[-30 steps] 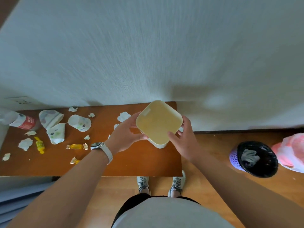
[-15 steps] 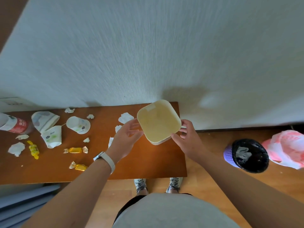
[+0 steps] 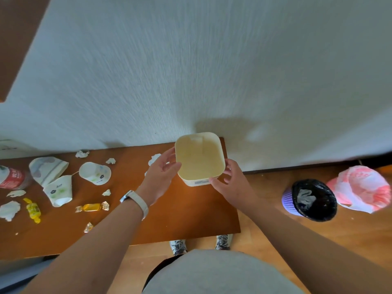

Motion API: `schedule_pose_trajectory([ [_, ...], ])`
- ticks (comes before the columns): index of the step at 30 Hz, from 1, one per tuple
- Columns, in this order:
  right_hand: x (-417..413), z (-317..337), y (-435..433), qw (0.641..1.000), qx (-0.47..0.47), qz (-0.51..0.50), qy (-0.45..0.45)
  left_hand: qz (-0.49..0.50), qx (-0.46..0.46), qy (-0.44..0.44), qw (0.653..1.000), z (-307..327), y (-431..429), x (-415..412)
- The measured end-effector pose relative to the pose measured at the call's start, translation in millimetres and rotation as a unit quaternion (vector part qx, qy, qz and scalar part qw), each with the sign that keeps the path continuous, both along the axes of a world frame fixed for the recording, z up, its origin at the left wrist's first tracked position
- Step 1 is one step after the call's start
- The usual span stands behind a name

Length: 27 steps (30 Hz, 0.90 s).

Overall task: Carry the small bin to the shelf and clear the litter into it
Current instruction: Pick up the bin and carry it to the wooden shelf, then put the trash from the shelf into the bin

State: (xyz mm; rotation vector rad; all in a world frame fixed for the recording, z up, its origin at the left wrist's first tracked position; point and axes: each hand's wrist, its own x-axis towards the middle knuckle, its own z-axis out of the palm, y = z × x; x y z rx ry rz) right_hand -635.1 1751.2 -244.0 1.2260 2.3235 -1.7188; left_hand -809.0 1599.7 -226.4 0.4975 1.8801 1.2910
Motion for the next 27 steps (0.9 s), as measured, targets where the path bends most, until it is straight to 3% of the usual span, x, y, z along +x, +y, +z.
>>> schedule_pose_trajectory([
  [10,-2,9,-2,0.999,0.037,-0.006,-0.015,-0.028,-0.02,0.044,0.998,2,0,-10],
  [15,3,36,-2,0.984,0.172,0.05,-0.015,-0.083,-0.105,0.247,0.96,-7,-30,-12],
  [18,-4,57,-8,0.949,0.288,0.126,-0.002,-0.114,-0.149,0.34,0.922,-9,-56,-16],
  [21,-19,71,-22,0.883,0.417,0.214,0.015,-0.123,-0.195,0.425,0.875,-12,-83,-18],
  [24,-36,74,-42,0.851,0.451,0.263,0.056,-0.109,-0.244,0.459,0.847,-18,-110,-15],
  [27,-53,67,-64,0.834,0.451,0.311,0.067,-0.092,-0.289,0.439,0.846,-25,-136,-10],
])
